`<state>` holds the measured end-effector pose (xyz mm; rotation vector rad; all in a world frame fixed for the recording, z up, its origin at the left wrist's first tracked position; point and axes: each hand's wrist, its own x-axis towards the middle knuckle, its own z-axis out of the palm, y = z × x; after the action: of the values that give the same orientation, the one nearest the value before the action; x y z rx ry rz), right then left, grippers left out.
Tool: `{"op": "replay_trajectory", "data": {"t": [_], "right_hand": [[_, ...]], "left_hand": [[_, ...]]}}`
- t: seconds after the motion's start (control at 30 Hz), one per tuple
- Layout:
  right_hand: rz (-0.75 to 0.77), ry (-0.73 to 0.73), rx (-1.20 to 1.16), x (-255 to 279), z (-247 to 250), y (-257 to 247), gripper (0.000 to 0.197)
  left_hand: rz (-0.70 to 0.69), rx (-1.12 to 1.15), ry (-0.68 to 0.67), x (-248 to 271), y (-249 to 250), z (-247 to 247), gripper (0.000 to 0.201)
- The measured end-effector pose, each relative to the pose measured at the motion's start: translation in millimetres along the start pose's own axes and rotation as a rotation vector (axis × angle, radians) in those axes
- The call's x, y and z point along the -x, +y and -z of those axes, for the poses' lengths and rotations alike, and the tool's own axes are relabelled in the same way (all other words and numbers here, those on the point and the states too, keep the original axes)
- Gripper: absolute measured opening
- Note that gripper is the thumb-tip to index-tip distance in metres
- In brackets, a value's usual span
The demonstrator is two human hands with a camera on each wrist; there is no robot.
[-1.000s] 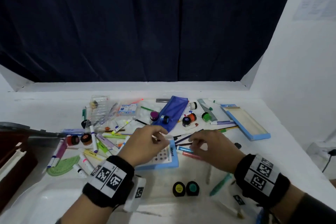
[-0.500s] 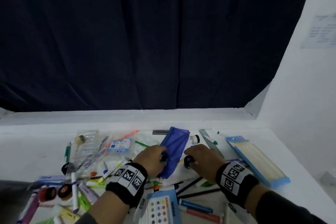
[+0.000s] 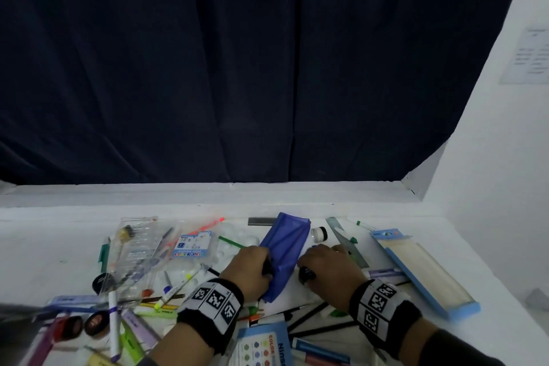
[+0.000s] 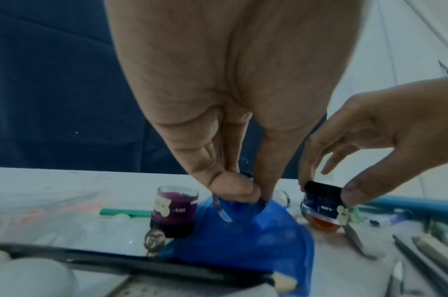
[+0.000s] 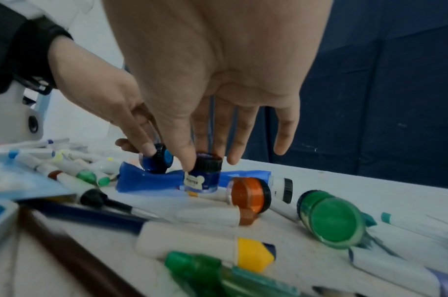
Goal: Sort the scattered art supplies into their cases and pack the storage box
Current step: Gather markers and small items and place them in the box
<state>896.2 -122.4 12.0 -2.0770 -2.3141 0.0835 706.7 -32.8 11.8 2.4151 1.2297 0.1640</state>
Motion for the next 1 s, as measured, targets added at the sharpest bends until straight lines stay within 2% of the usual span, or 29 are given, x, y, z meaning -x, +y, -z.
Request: {"op": "replay_trajectory", "data": {"t": [0.23,0.33,0.4,0.47,0.7,0.87,1.0], "right_hand": [[0.040,0.358,-0.314,29,34,-14,0.005],[0.075,0.556,-0.477,51,54,-31,0.011],[0.095,0.671,-0.545,70,69,-47,0.018],[0.112,0.727,-0.601,89,82,-63,0.022],[0.076,0.628,-0.772,146,85,-108,0.024],[0.054,0.443,-0.858,171,55,-121,0.023],[0.059,0.312,-0.720,179,24,-130,0.024]], "left_hand": [[-0.051,0.358,0.326,45,25,36,0.010],[-0.110,0.512,0.448,80,40,54,0.023],[-0.140,0.602,0.501,106,49,64,0.021],[-0.155,0.706,0.514,133,55,72,0.019],[-0.125,1.020,0.450,221,62,61,0.029],[-0.012,0.918,0.388,255,40,20,0.036],[0.061,0.665,0.319,270,17,-18,0.038]]}}
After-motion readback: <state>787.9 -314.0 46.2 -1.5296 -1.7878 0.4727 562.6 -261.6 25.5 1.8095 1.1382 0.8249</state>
